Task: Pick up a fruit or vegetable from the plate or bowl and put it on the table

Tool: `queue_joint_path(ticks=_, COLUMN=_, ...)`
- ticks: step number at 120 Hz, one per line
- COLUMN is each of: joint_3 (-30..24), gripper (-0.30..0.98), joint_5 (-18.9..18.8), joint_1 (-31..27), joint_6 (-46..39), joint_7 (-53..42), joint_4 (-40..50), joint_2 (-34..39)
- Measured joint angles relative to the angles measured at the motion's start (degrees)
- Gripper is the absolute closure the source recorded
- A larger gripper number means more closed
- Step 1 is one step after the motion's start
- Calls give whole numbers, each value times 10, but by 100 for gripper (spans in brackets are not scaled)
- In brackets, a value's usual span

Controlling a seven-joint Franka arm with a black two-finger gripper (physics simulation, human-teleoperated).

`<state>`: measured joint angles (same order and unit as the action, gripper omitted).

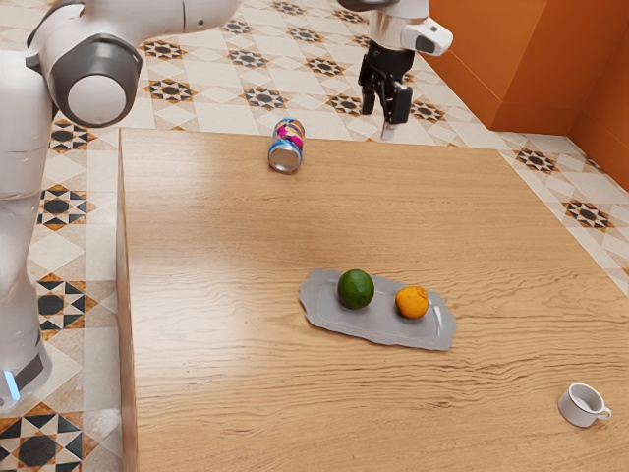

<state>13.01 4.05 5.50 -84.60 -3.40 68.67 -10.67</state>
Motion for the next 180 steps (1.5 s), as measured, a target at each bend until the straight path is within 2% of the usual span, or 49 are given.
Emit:
queue_joint_path(ticks=24, joint_3=-2, gripper=0, joint_5=0, joint_1=2, joint_6=1, joint_7=-5, joint_4=-5, joint_2=0)
queue_joint_path(ticks=34, joint_3=-2, gripper=0, joint_5=-1, joint_1=20, joint_6=1, joint_7=-7, joint_4=-11, joint_2=-1)
queue_joint_path(ticks=72, joint_3=-2, gripper=0, joint_5=-6, joint_1=26, joint_6=0, joint_7=-17, joint_4=-12, joint_2=-57)
queue_joint_path(ticks=111, joint_3=-46, gripper=0, joint_5=-8, joint_1=45, joint_6=-34, joint_7=-27, joint_4=-18, joint_2=-117)
queue_joint_path(ticks=134, joint_3=-48, gripper=0, joint_5=-9, joint_1=76, joint_6=-53, joint_7=-30, joint_4=-20, joint_2=-148)
queue_joint_path(ticks=180, joint_3=-48, gripper=0, joint_5=-10, joint_1=102, joint_6=-109, joint_7=-35, joint_4=-24, joint_2=-198)
